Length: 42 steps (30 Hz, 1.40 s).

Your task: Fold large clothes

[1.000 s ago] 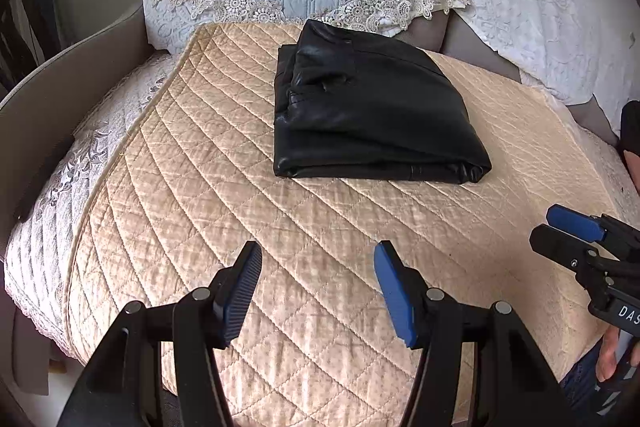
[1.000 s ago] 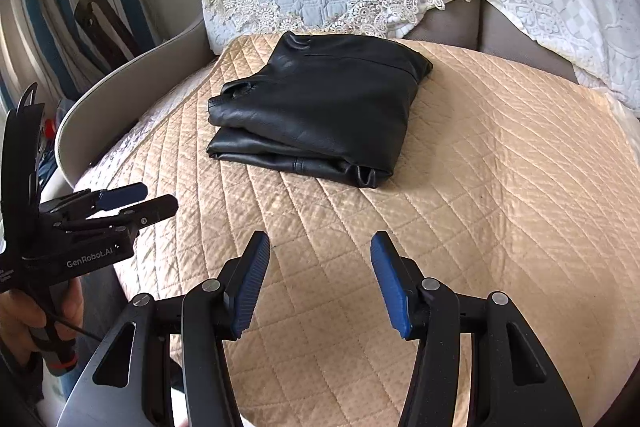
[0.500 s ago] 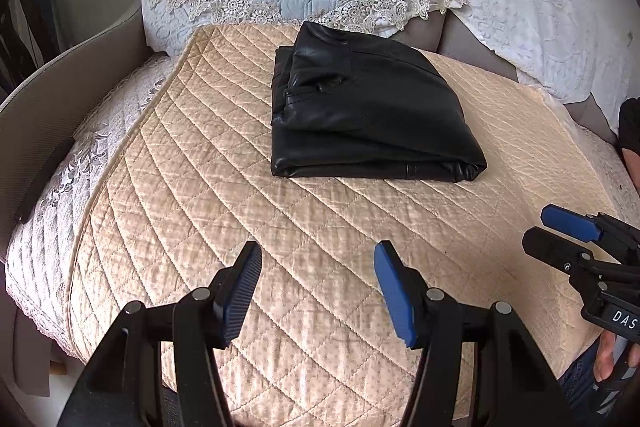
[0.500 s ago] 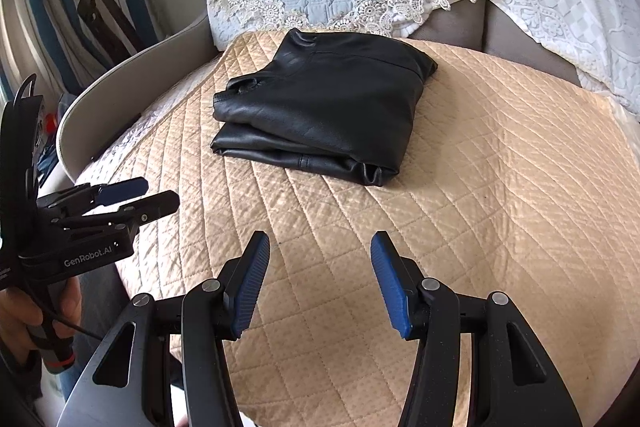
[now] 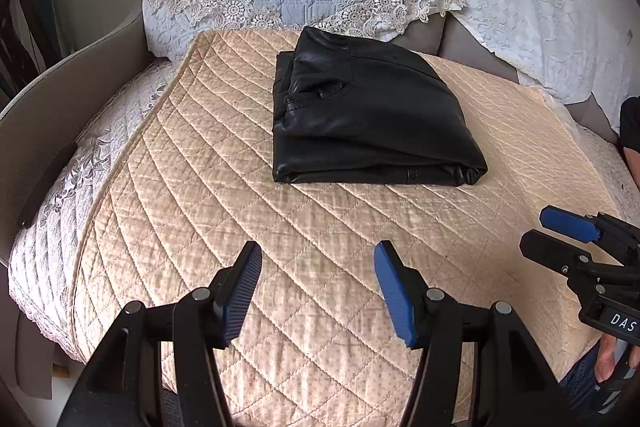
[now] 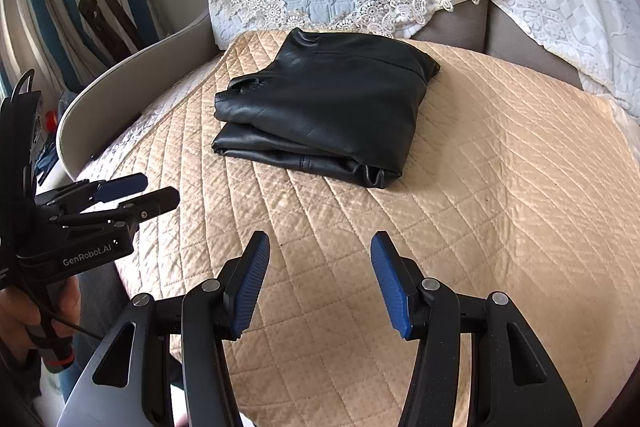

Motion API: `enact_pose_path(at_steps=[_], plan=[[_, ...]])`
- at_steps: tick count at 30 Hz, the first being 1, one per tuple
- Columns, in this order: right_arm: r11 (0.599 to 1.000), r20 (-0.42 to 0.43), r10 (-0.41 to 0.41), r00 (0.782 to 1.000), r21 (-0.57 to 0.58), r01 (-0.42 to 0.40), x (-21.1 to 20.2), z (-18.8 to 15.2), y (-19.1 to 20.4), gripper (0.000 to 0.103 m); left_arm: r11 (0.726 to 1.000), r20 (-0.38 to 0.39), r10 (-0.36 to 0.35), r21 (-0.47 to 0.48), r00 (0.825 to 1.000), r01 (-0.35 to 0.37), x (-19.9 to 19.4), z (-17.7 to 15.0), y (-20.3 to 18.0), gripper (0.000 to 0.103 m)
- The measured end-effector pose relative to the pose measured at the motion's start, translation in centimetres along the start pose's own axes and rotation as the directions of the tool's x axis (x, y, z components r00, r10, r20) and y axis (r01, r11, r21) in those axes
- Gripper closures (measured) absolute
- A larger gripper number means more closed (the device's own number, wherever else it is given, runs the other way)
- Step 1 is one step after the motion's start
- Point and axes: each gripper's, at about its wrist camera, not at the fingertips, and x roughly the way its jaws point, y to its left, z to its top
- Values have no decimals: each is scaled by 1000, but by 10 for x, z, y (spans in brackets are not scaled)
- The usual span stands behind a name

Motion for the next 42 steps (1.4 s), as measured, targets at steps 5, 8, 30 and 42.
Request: enact_pose_path(at_steps=[5,8,30,42], plan=[[1000,1,1,1000,-5,-1,0,1,1,49,1000,8,9,1,1000,-9,-1,0,0,42],[1000,0,1,1000,-7,-1,1,1,2,49,1000,7,9,-1,1000,-9,-1,0,0,42],[1000,2,6,1000,-4,-5,1,-1,2,49,1000,3,9,-16,1000,-9,-1,-2,0,42],[1000,6,5,1000,-5,-5,0,-2,4,49,999,14,7,-38,1000,-6,-6,-3,-1,42]])
